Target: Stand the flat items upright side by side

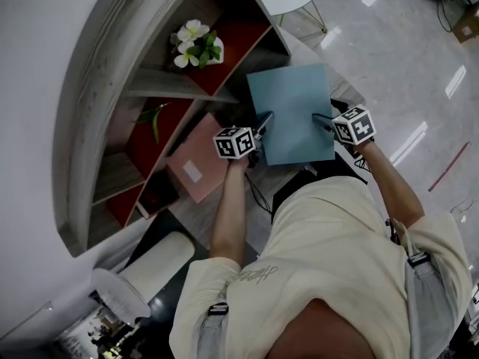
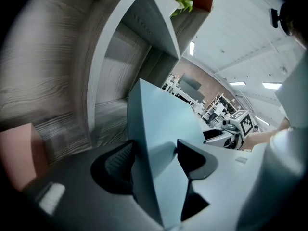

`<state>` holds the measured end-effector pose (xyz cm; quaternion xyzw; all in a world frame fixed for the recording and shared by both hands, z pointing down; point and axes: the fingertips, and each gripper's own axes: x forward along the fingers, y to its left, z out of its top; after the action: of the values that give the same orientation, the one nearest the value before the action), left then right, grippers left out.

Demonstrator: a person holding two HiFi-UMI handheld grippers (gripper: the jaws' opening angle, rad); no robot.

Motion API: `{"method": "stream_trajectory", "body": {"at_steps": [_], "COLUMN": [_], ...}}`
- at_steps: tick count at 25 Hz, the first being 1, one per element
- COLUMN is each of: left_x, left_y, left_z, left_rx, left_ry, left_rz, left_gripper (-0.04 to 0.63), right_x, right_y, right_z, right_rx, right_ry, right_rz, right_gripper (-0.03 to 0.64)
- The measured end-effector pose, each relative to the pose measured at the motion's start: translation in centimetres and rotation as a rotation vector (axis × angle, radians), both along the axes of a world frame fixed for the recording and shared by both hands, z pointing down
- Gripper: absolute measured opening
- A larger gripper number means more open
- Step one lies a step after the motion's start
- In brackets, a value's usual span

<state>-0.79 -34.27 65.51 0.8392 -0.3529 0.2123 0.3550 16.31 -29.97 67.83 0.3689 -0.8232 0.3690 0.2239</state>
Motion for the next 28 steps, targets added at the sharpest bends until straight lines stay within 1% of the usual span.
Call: {"method": "stream_trajectory", "body": {"at_steps": [5,10,14,16,19,23,25,28], "left_x": [0.2,0.1,-0.1,-0.2,-0.3,-0.2,-0.2,-0.6], "left_y": [1.3,1.9,2.4,3.0,4.2,5.8,6.6,8.1], "left_z": [-2.5,-5.6,-7.4,-8.1,-8.9,-9.2,-9.3,-9.4], "left_rx": [0.069,0.174,0.265,0.310,0.354,0.386,0.390,0.375], "left_ry": [0.020,0.028,0.007,-0.017,-0.044,-0.043,-0.040,-0.016], "left_rz": [0.013,0.012,0.006,0.010,0.024,0.041,0.051,0.059], "left_gripper": [0.291,0.285,0.282,0.282,0.282,0.268,0.267,0.264], "right_x": [0.2,0.2,-0.1,-0.2,0.0,0.6,0.8,0.5], "right_y": [0.5,0.9,1.3,1.7,2.3,3.6,4.4,5.9], "right_z": [-3.4,-6.7,-8.7,-9.6,-10.2,-10.2,-10.3,-10.4], "right_rx": [0.182,0.369,0.537,0.597,0.644,0.647,0.650,0.629], "right_ry": [0.089,0.148,0.192,0.201,0.199,0.180,0.175,0.162], "right_rz": [-0.008,-0.009,-0.010,-0.019,-0.030,-0.026,-0.016,0.003], "right_gripper": [0.324,0.324,0.324,0.316,0.296,0.278,0.273,0.264]}}
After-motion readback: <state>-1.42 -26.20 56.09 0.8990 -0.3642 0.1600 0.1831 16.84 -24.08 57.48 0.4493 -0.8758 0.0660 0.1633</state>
